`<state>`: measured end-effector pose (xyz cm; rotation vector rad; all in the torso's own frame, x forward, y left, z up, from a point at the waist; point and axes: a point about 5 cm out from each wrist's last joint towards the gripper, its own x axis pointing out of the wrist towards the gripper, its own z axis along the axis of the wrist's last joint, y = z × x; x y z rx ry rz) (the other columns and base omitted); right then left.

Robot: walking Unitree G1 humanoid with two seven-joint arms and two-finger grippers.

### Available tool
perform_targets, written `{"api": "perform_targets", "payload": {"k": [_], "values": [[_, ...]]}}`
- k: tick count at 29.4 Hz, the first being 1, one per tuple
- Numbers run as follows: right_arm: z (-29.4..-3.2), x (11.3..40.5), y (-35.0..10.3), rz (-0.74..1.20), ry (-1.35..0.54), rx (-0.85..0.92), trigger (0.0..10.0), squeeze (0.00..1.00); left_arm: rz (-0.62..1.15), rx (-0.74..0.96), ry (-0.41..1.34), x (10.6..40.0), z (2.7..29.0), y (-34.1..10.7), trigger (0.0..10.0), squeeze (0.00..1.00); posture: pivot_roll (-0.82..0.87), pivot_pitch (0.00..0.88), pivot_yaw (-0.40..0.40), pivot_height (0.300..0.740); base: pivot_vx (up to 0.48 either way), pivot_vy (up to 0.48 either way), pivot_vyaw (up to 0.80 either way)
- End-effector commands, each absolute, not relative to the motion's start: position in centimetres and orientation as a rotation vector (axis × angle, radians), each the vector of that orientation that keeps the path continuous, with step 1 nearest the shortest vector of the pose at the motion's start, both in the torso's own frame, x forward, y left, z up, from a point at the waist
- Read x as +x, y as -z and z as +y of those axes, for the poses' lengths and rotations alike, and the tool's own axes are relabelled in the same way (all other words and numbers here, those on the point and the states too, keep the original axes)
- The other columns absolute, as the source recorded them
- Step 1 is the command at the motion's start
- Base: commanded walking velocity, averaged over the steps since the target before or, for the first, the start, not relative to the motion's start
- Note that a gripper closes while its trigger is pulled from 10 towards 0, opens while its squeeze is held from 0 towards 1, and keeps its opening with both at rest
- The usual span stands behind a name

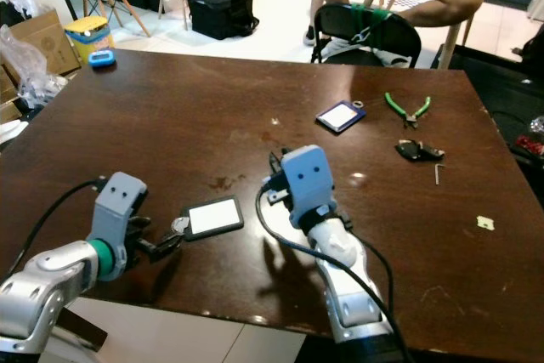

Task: Hang keys on a hook

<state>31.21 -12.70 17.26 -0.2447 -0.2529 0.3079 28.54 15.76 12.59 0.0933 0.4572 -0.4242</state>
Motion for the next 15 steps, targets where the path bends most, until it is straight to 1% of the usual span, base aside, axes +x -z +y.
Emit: {"api": "perform_targets", "payload": {"k": [1,2,3,4,5,6,9,10,11,12,14,15], "values": [[-12.6,31.0,-17.0,-0.251,-0.317,-0.239,10.0,0.0,0.476,0.08,0.427,28.4,15.4,-12.3,8.7,0.0,-0.14,0.06,0.133,0.74,0.0,0.0,0.0],[-12.6,31.0,-17.0,-0.25,-0.317,-0.24,10.0,0.0,0.47,0.072,0.424,28.6,15.2,-12.3,8.9,0.0,-0.14,0.058,0.131,0.74,0.0,0.0,0.0],[-12.6,31.0,-17.0,-0.25,-0.317,-0.24,10.0,0.0,0.47,0.072,0.424,28.6,15.2,-12.3,8.9,0.0,-0.14,0.058,0.131,0.74,0.0,0.0,0.0],[-12.7,31.0,-17.0,-0.249,-0.317,-0.242,10.0,0.0,0.462,0.07,0.415,28.7,15.0,-12.4,8.7,0.0,-0.14,0.058,0.131,0.74,0.0,0.0,0.0],[-12.7,31.0,-17.0,-0.249,-0.317,-0.242,10.0,0.0,0.462,0.07,0.415,28.7,15.0,-12.4,8.7,0.0,-0.14,0.058,0.131,0.74,0.0,0.0,0.0],[-12.7,31.0,-17.0,-0.248,-0.316,-0.244,10.0,0.0,0.452,0.073,0.402,29.0,14.8,-12.5,8.3,0.0,-0.14,0.058,0.131,0.74,0.0,0.0,0.0],[-12.8,31.1,-17.0,-0.248,-0.316,-0.245,10.0,0.0,0.442,0.077,0.388,29.2,14.7,-12.6,8.2,0.0,-0.14,0.058,0.131,0.74,0.0,0.0,0.0],[-12.7,31.1,-17.0,-0.248,-0.317,-0.246,10.0,0.0,0.437,0.083,0.376,29.4,14.5,-12.6,7.2,0.0,-0.14,0.058,0.131,0.74,0.0,0.0,0.0],[-12.7,31.1,-17.0,-0.247,-0.319,-0.245,10.0,0.0,0.437,0.091,0.364,29.7,14.4,-12.5,7.4,0.0,-0.14,0.058,0.131,0.74,0.0,0.0,0.0],[-12.6,31.1,-17.0,-0.247,-0.32,-0.245,10.0,0.0,0.437,0.101,0.358,29.8,14.4,-12.4,6.7,0.0,-0.14,0.056,0.13,0.74,0.0,0.0,0.0],[-12.6,31.1,-17.0,-0.247,-0.32,-0.245,10.0,0.0,0.437,0.101,0.358,29.8,14.4,-12.4,6.7,0.0,-0.14,0.056,0.13,0.74,0.0,0.0,0.0],[-12.6,31.1,-17.0,-0.247,-0.321,-0.245,10.0,0.0,0.439,0.105,0.354,29.9,14.4,-12.2,6.4,0.0,-0.14,0.056,0.13,0.74,0.0,0.0,0.0]]}}
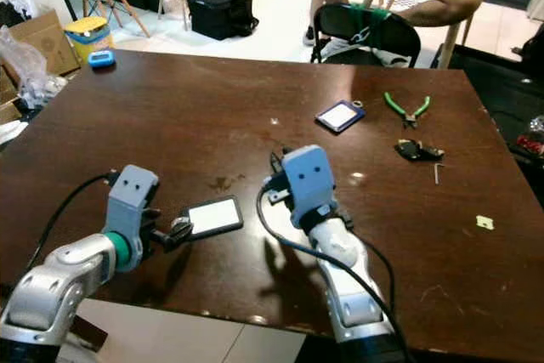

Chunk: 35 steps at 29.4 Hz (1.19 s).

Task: Hang keys on a hook

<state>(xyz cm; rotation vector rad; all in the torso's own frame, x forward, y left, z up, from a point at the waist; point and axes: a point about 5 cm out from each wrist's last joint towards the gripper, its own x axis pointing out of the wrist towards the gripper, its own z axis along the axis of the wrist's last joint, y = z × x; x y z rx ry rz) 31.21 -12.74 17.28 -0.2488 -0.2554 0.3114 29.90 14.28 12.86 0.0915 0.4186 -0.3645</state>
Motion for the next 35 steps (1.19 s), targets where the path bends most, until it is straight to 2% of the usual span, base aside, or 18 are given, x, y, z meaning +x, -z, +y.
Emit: {"api": "perform_targets", "payload": {"k": [1,5,6,7,8,11,12,14,17,20,25,32,33,34,35], "values": [[-12.6,31.1,-17.0,-0.247,-0.321,-0.245,10.0,0.0,0.439,0.105,0.354,29.9,14.4,-12.2,6.4,0.0,-0.14,0.056,0.13,0.74,0.0,0.0,0.0],[-12.7,31.1,-16.9,-0.245,-0.32,-0.245,10.0,0.0,0.451,0.111,0.342,29.9,14.6,-11.8,6.1,0.0,-0.14,0.06,0.128,0.74,0.0,0.0,0.0],[-12.7,31.0,-16.9,-0.244,-0.32,-0.246,10.0,0.0,0.456,0.111,0.335,29.9,14.6,-11.6,5.5,0.0,-0.14,0.06,0.128,0.74,0.0,0.0,0.0],[-12.7,31.0,-16.9,-0.244,-0.32,-0.246,10.0,0.0,0.456,0.111,0.335,29.9,14.6,-11.6,5.5,0.0,-0.14,0.06,0.128,0.74,0.0,0.0,0.0],[-12.7,31.0,-16.9,-0.244,-0.321,-0.246,10.0,0.0,0.46,0.111,0.33,30.0,14.7,-11.4,4.9,0.0,-0.14,0.06,0.128,0.74,0.0,0.0,0.0],[-12.7,31.0,-16.9,-0.244,-0.321,-0.246,10.0,0.0,0.462,0.109,0.326,30.0,14.7,-11.4,4.9,0.0,-0.14,0.06,0.128,0.74,0.0,0.0,0.0],[-12.7,31.0,-16.9,-0.245,-0.322,-0.246,10.0,0.0,0.463,0.11,0.321,30.0,14.7,-11.3,4.4,0.0,-0.14,0.061,0.127,0.74,0.0,0.0,0.0],[-12.7,31.0,-16.9,-0.245,-0.323,-0.246,10.0,0.0,0.463,0.111,0.318,30.0,14.8,-11.3,4.1,0.0,-0.14,0.061,0.127,0.74,0.0,0.0,0.0],[-12.7,31.0,-16.9,-0.245,-0.323,-0.245,10.0,0.0,0.462,0.113,0.311,30.1,14.9,-11.2,4.1,0.0,-0.14,0.063,0.127,0.74,0.0,0.0,0.0],[-12.7,31.0,-16.9,-0.244,-0.325,-0.245,10.0,0.0,0.464,0.116,0.304,30.0,15.2,-11.0,2.9,0.0,-0.14,0.063,0.127,0.74,0.0,0.0,0.0],[-12.7,31.0,-16.9,-0.244,-0.323,-0.245,10.0,0.0,0.467,0.119,0.304,29.8,15.3,-10.9,3.3,0.0,-0.14,0.063,0.127,0.74,0.0,0.0,0.0],[-12.8,31.0,-16.9,-0.245,-0.322,-0.247,10.0,0.0,0.472,0.122,0.309,29.6,15.2,-10.6,3.3,0.0,-0.15,0.061,0.127,0.74,0.0,0.0,0.0],[-12.8,31.0,-17.0,-0.245,-0.321,-0.248,10.0,0.0,0.472,0.123,0.31,29.5,15.1,-10.6,3.5,0.0,-0.15,0.061,0.127,0.74,0.0,0.0,0.0],[-12.8,31.0,-17.0,-0.246,-0.32,-0.248,10.0,0.0,0.469,0.128,0.312,29.5,15.1,-10.6,5.1,0.0,-0.15,0.061,0.126,0.74,0.0,0.0,0.0],[-12.8,31.0,-17.0,-0.246,-0.32,-0.249,10.0,0.0,0.467,0.131,0.313,29.5,15.1,-10.6,5.1,0.0,-0.15,0.061,0.126,0.74,0.0,0.0,0.0]]}}
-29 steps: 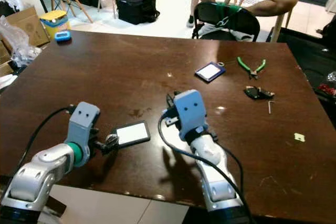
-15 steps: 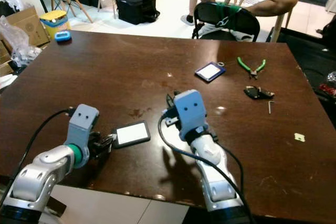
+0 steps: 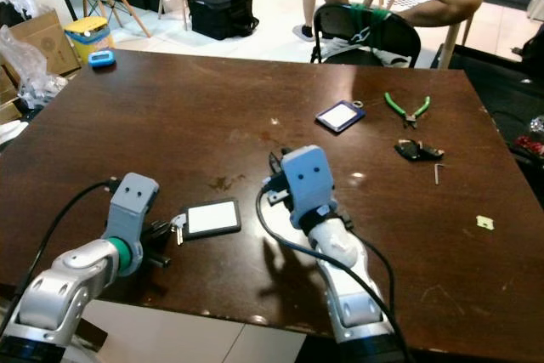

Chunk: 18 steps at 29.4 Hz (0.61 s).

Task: Hang keys on a hook

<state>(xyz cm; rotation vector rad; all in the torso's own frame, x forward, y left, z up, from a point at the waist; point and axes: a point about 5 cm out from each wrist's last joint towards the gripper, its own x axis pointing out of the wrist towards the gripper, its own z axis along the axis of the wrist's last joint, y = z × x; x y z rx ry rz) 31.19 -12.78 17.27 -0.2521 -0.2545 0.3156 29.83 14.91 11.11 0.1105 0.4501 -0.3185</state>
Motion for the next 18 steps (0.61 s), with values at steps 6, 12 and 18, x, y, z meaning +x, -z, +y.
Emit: {"api": "perform_targets", "payload": {"k": [6,12,18], "values": [[-12.9,31.1,-17.0,-0.246,-0.319,-0.25,10.0,0.0,0.422,0.16,0.316,29.7,15.0,-11.1,10.0,0.0,-0.15,0.061,0.126,0.74,0.0,0.0,0.0],[-12.8,31.1,-17.0,-0.246,-0.32,-0.249,10.0,0.0,0.399,0.149,0.301,30.1,15.0,-11.9,10.0,1.0,-0.14,0.065,0.127,0.74,0.0,0.0,0.0],[-12.8,31.0,-17.0,-0.245,-0.318,-0.247,10.0,0.0,0.432,0.186,0.294,29.9,15.1,-11.1,10.0,0.0,-0.14,0.068,0.128,0.74,0.0,0.0,0.0]]}}
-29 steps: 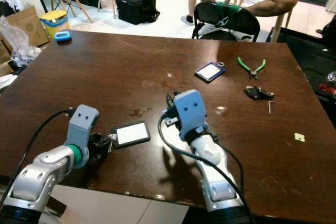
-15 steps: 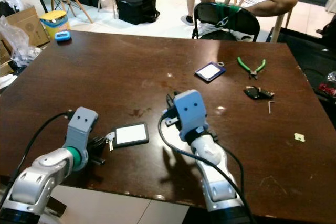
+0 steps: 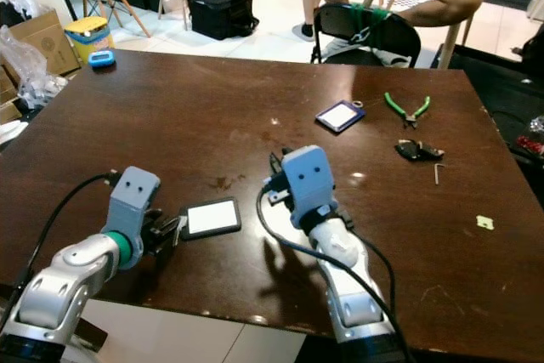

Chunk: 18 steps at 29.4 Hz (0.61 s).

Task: Hang keys on a hook

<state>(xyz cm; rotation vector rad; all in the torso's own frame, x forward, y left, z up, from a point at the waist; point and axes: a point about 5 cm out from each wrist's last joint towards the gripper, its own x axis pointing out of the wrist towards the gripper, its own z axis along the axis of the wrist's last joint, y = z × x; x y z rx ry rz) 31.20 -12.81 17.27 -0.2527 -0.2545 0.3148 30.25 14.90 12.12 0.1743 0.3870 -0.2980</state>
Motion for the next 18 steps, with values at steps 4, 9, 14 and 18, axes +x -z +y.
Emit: {"api": "perform_targets", "payload": {"k": [4,9,14,18], "values": [[-12.83,30.98,-17.0,-0.246,-0.317,-0.247,10.0,0.0,0.442,0.191,0.292,29.84,15.09,-10.73,10.0,0.0,-0.14,0.069,0.128,0.74,0.0,0.0,0.0],[-12.83,30.97,-17.01,-0.246,-0.317,-0.246,10.0,0.0,0.449,0.194,0.285,29.85,15.26,-10.47,7.4,0.0,-0.14,0.07,0.128,0.74,0.0,0.0,0.0],[-12.85,30.95,-16.99,-0.244,-0.317,-0.247,10.0,0.0,0.459,0.198,0.283,29.67,15.44,-10.26,3.3,0.0,-0.14,0.071,0.128,0.74,0.0,0.0,0.0],[-12.88,30.95,-16.99,-0.244,-0.316,-0.248,10.0,0.0,0.464,0.202,0.286,29.52,15.43,-10.12,0.3,0.0,-0.15,0.072,0.128,0.74,0.0,0.0,0.0]]}}
